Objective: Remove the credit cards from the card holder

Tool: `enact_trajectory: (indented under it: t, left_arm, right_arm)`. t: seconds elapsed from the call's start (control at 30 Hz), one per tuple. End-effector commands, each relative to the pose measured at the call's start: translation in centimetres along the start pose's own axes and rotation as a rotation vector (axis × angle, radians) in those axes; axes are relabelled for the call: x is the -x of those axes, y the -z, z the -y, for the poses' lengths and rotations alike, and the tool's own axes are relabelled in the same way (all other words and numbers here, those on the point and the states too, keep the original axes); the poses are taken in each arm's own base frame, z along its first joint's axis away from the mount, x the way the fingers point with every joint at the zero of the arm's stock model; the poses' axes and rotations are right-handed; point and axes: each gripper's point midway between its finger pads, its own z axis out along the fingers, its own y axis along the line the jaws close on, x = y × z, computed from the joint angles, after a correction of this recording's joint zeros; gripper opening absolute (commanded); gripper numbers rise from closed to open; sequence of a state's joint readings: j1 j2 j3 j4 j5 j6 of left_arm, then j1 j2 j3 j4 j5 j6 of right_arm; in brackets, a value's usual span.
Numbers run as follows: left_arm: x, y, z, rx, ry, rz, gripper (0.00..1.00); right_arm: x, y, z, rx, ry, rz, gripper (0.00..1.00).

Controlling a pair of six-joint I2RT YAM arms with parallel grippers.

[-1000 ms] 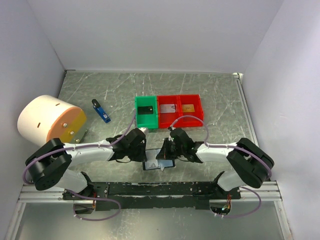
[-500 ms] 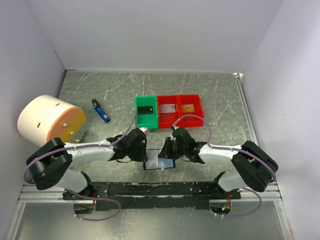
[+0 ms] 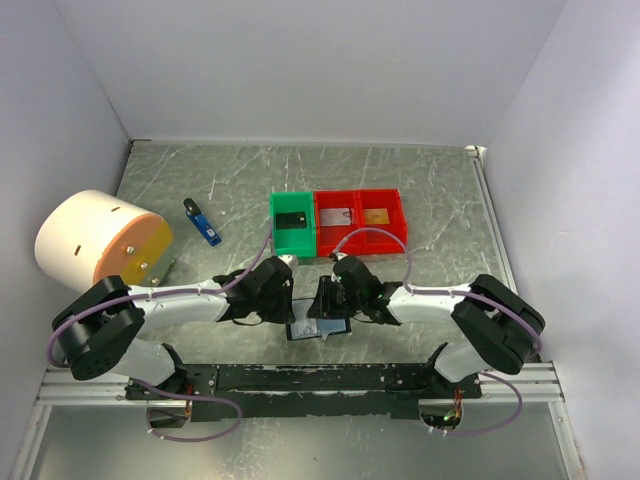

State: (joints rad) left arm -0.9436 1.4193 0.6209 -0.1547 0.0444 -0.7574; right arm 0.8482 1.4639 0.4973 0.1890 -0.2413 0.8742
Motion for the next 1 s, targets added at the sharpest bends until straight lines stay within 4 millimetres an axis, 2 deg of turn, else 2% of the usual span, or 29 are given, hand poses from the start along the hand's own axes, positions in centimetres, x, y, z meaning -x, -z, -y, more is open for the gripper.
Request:
enact_trajectory:
  t: [0.0,0.13,0.27,0.33,0.4,0.53,0.63,0.83,0.97]
  left_arm:
    - [-1.5,-0.6,-1.3,0.051,-0.012,-0.042,0.08]
    - [-1.4,-0.5,-1.6,0.063,-0.011,-0.034,0.09]
    - [-1.3,-0.7,-1.5,0.068,-0.017,-0.04,0.1]
    - [-1.3,-0.7,-1.4,0.068,-0.022,-0.044,0.1]
    - [-1.2,-0.8,-1.2,0.06,-0.02,-0.041,0.11]
    - [-1.2,-0.8,-0.9,0.04,-0.02,-0.037,0.11]
    - [-1.3,-0.8,-1.0,0.045,-0.02,-0.041,0.11]
    - [-1.3,-0.7,-1.3,0.059,-0.022,-0.039,0.12]
    - [-1.2,-0.4,-1.5,0.075,-0.022,-0.031,0.12]
  right_arm:
    - [0.3,-0.3,0.7,-0.099,0.1,0.054,0.3]
    - [0.8,0.4,0.1,-0.088,0.136,0.093,0.27]
    - [0.8,0.6,-1.8,0.014,0.175,0.108,0.16]
    - [0.6,0.6,-2.6,0.054,0.184,0.101,0.15]
    - [0.5,0.6,-2.7,0.061,0.184,0.093,0.16]
    - [0.2,0.2,-2.1,0.032,0.173,0.073,0.27]
    - [0.1,-0.2,-1.8,0.018,0.166,0.064,0.28]
    - [0.6,0.0,-1.4,-0.019,0.148,0.089,0.07]
    - [1.0,0.8,-1.3,-0.017,0.149,0.122,0.01]
